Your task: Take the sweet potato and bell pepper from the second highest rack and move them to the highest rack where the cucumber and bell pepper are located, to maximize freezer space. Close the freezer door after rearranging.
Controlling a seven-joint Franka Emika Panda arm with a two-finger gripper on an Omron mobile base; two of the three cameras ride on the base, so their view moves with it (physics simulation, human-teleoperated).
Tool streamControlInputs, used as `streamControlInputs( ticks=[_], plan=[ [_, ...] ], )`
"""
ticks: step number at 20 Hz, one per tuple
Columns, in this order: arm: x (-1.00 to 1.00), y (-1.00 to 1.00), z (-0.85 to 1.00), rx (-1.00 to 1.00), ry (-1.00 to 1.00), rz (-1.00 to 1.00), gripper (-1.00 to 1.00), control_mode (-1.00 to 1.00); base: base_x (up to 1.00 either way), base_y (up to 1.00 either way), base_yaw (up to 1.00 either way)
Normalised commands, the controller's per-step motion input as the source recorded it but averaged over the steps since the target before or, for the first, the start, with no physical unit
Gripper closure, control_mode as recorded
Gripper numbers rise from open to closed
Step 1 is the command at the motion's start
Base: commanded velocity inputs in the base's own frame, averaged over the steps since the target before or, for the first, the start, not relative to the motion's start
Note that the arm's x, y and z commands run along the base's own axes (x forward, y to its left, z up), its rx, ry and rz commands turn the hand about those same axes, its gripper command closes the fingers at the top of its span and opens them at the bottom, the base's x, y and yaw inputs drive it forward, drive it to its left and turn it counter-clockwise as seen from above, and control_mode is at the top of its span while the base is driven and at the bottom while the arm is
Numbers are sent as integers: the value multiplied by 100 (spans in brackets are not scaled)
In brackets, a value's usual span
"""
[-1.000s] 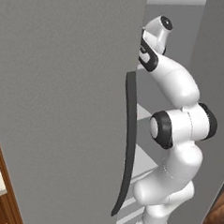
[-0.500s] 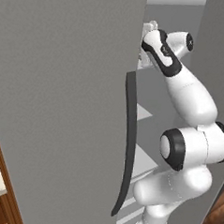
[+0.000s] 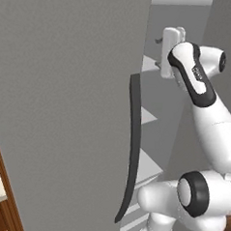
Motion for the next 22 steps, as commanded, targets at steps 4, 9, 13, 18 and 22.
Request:
streamControlInputs(
  ticks=[4,9,13,18,22],
  plan=[
    [-100,-13,11,0,-10,0,-100,-100,0,0,0],
    [-100,-1,-2,-12,0,0,-100,-100,0,0,0],
    [-91,7,-27,-41,10,2,-100,-100,0,0,0],
    [-84,7,-48,-26,3,1,-100,-100,0,0,0],
    [-99,-1,-37,-4,0,0,-100,-100,0,0,0]
  ],
)
